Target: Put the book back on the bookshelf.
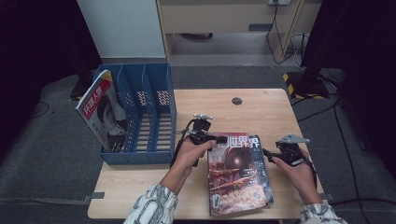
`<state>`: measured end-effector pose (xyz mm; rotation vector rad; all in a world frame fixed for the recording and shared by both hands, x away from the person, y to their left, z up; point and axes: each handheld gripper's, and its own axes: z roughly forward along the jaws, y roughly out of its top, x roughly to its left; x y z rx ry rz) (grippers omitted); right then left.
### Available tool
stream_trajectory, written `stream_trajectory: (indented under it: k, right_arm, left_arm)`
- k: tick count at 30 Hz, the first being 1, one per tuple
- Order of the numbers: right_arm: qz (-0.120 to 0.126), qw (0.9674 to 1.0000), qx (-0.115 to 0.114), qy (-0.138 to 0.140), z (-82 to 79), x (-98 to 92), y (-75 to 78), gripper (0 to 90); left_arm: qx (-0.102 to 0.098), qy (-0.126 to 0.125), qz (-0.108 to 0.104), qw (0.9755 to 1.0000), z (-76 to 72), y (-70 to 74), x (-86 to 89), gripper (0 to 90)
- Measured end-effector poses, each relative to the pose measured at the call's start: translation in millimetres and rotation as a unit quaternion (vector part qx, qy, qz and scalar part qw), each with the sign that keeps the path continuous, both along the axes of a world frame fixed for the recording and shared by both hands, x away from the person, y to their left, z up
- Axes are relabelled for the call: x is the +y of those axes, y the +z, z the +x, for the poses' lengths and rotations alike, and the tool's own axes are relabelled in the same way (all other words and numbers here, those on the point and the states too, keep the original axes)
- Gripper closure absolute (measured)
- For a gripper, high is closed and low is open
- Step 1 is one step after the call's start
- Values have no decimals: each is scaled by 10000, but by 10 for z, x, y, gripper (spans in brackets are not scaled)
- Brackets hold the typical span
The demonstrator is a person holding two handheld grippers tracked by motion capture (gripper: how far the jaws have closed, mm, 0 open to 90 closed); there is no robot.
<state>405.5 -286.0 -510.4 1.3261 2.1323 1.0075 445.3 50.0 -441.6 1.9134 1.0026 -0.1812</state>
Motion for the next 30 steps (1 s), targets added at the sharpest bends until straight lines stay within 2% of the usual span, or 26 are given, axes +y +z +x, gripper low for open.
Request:
stream_trajectory:
  k: [7,21,24,30]
  right_arm:
    - [-130,9987,56,-488,7,-156,-21,289]
    - [-223,9984,134,-495,11,-162,-52,283]
    - [-222,9984,137,-501,11,-162,-53,282]
    - [-246,9985,138,-479,13,-157,-61,281]
  left_arm:
    - [-65,-56,4,10000,-30,66,-5,792]
    - [-73,-61,-52,9999,-43,184,84,806]
    - [-86,-45,-163,9998,-61,262,135,817]
    - [-286,-50,-205,9994,-104,480,224,829]
